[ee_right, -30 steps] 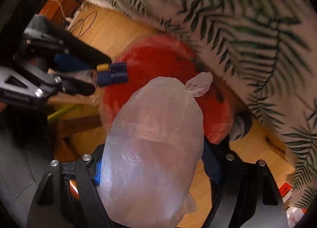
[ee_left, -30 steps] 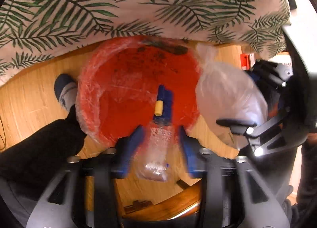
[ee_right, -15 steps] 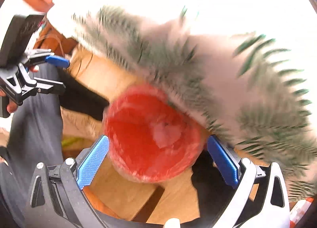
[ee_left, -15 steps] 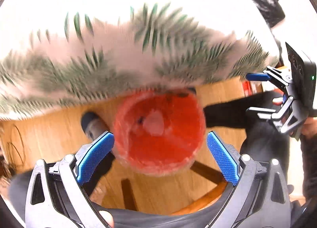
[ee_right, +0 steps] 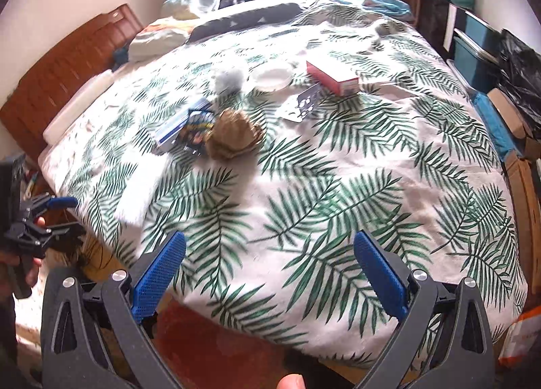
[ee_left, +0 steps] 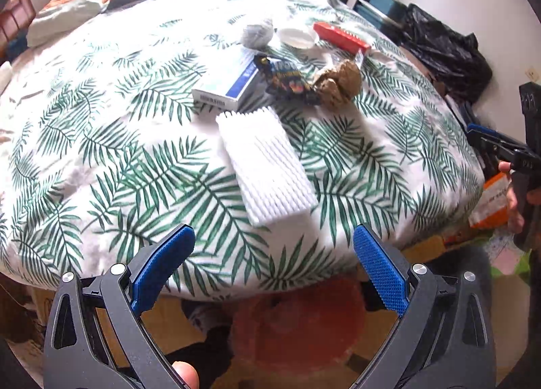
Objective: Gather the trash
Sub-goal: 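Grasp the white foam net with the left tool while the right tool grasps the blister pack, then carry foam net and blister pack over the red bucket and release both, then grasp the KBN amoxicillin box with the left tool while the right tool grasps the red ointment box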
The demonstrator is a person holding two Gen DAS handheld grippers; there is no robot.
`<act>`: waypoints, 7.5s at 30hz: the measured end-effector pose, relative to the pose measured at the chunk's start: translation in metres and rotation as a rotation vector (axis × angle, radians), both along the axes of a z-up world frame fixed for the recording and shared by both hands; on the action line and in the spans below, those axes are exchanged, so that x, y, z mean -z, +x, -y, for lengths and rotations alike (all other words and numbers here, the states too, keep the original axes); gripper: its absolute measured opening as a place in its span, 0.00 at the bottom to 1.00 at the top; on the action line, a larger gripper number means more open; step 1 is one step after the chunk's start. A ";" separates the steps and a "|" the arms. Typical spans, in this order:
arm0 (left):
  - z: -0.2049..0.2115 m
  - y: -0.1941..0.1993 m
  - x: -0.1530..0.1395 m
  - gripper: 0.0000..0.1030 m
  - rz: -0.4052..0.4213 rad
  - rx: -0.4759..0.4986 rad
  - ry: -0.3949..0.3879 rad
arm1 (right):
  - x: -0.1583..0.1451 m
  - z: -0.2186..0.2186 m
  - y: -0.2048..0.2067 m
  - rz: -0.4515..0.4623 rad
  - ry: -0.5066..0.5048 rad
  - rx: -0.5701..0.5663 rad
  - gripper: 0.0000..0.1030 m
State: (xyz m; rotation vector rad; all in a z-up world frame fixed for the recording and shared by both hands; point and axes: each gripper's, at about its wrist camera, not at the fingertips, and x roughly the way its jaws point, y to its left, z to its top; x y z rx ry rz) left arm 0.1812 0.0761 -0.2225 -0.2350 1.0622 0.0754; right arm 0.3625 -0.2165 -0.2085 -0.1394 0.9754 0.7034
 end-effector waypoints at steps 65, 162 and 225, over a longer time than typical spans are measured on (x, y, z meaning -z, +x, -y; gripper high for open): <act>0.025 -0.099 -0.087 0.17 0.252 -0.003 -0.186 | -0.115 0.031 -0.064 0.100 0.256 0.004 0.07; -0.035 0.074 0.007 0.94 0.190 0.165 0.145 | -0.003 -0.022 0.046 0.076 -0.030 -0.091 0.95; -0.044 -0.014 -0.091 0.70 0.386 0.087 -0.047 | -0.137 -0.015 -0.011 0.262 0.117 -0.155 0.39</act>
